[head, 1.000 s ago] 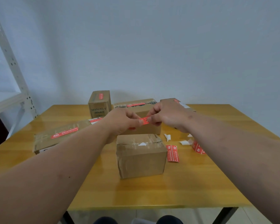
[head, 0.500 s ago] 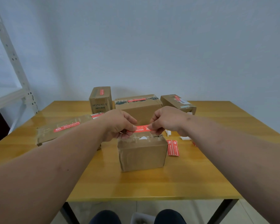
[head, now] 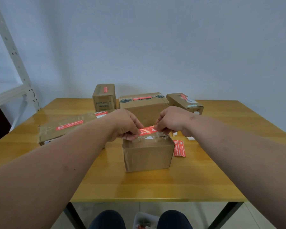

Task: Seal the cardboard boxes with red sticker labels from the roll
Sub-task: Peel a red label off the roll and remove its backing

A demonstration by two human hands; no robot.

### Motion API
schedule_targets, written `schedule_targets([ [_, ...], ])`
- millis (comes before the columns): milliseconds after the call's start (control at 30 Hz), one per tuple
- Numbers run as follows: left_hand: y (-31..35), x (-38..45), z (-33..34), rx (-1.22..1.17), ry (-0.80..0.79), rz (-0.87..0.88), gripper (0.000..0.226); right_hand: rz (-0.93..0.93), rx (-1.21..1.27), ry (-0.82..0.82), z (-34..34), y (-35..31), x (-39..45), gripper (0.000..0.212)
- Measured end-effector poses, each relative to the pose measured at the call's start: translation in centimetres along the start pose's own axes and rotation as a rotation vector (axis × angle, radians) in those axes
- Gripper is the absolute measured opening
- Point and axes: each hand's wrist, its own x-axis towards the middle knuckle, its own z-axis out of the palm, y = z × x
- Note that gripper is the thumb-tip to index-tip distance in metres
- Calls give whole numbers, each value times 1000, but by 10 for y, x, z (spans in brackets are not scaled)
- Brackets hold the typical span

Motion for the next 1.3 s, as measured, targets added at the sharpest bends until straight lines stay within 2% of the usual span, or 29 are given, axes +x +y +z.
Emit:
schedule_targets([
  [133,-3,3,-4,-10,-20,-12,34,17,-23,-39,-2,1,0,24],
  [400,-6,8,-1,81,-43,-15,28,35,-74,-113,5,-3,2,29],
  [567,-4,10,2,210,9,13,34,28,-116,-100,7,-3,5,28],
  [867,-1,10,8,261,40,42,42,17,-220,-83,9,-3,11,25],
  [1300,-2,11,8,289,46,22,43,38,-234,-101,10,-4,18,25],
])
